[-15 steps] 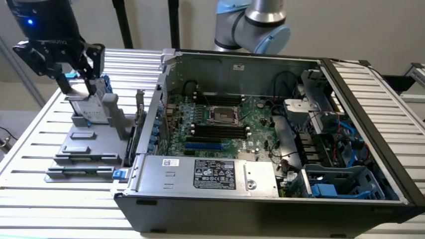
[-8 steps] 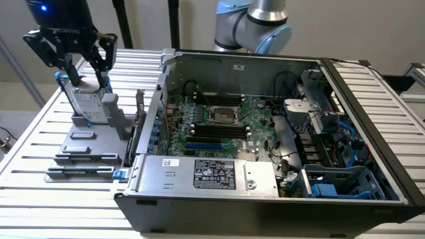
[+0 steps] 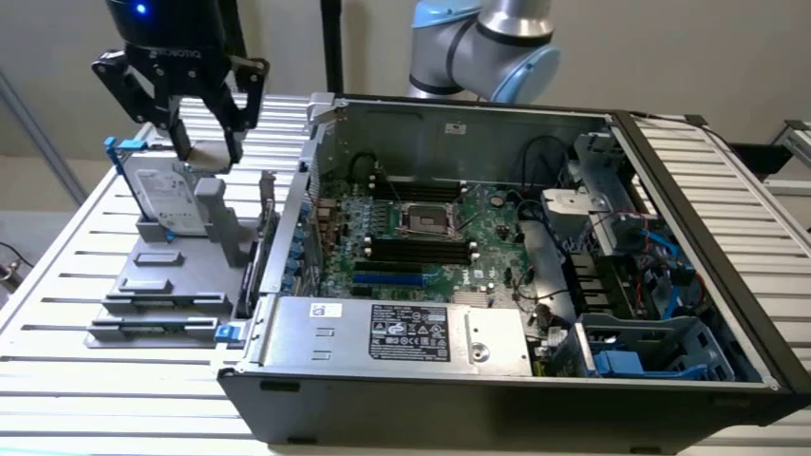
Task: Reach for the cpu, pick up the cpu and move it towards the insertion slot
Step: 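Pick up the cpu and move it towards the insertion slot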
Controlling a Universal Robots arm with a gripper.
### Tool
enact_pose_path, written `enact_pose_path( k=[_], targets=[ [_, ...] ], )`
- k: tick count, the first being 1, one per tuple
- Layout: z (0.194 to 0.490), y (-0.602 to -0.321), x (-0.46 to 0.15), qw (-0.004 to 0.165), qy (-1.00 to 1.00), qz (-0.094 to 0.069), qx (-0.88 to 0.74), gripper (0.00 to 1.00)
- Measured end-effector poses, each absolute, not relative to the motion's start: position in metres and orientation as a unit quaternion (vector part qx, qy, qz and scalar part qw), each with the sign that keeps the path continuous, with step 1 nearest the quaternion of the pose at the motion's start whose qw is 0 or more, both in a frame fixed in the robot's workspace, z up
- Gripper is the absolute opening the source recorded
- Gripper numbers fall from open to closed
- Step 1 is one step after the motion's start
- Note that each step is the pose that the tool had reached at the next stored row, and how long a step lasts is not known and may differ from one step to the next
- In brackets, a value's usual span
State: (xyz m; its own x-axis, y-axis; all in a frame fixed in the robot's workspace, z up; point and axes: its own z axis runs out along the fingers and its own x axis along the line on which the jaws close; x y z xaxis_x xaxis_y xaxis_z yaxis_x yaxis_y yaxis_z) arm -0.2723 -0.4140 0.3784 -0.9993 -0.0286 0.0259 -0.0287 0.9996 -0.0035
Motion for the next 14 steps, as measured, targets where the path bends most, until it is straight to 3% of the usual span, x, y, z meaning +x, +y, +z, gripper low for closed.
enact_pose_path(
  k=[14],
  targets=[
    [0.383, -0.414, -0.209, 0.013, -1.000, -0.006, 0.016, 0.54]
  ],
)
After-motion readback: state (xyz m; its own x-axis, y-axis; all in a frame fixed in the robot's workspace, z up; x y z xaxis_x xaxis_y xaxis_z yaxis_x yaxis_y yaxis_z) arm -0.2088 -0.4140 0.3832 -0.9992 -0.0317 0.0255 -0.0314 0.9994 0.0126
